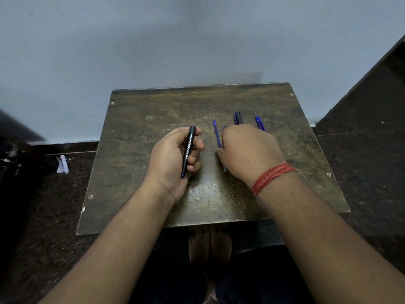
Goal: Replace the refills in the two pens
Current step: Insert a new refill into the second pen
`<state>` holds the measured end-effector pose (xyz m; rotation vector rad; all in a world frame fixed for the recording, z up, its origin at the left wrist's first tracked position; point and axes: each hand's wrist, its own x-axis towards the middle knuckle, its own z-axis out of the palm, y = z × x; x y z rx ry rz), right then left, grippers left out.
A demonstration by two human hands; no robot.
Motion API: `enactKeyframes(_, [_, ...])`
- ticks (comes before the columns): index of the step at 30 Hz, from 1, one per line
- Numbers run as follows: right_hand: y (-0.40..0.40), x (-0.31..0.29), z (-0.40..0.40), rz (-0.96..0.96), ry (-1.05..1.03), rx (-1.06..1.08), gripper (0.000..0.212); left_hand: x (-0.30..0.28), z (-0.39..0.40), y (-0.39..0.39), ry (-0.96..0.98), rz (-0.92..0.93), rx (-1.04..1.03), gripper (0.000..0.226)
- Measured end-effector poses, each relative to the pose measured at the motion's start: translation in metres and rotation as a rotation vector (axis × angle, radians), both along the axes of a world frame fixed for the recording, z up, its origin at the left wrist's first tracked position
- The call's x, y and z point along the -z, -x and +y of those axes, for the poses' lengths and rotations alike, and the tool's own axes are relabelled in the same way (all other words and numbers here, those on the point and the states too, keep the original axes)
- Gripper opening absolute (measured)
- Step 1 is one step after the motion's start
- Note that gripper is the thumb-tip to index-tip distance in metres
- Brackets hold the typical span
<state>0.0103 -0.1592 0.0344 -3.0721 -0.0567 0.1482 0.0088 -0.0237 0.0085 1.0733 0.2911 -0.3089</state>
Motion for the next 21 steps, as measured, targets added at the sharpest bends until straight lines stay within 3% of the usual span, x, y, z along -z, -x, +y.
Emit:
enactKeyframes(4, [0.003, -0.001, 0.004, -0.028, -0.020, -0.014, 0.007, 0.000, 0.000, 0.000, 0.002, -0.001, -0.004, 0.016])
enactKeyframes(9, [0.005, -0.004, 0.009, -0.025, -0.024, -0.042, 0.010, -0.001, -0.001, -0.001, 0.007, 0.004, -0.014, 0.016])
enactKeyframes(13, [0.002, -0.005, 0.007, 0.019, -0.080, -0.003, 0.031, 0.000, 0.000, -0.001, 0.008, 0.005, -0.013, 0.016])
enactKeyframes(16, [-0.002, -0.006, 0.001, -0.007, -0.212, 0.045, 0.018, 0.000, 0.000, 0.000, -0.013, -0.014, -0.017, 0.017])
enactKeyframes(21, [-0.003, -0.004, -0.002, -0.036, -0.560, 0.126, 0.022, 0.000, -0.003, 0.003, -0.123, -0.073, 0.015, 0.021])
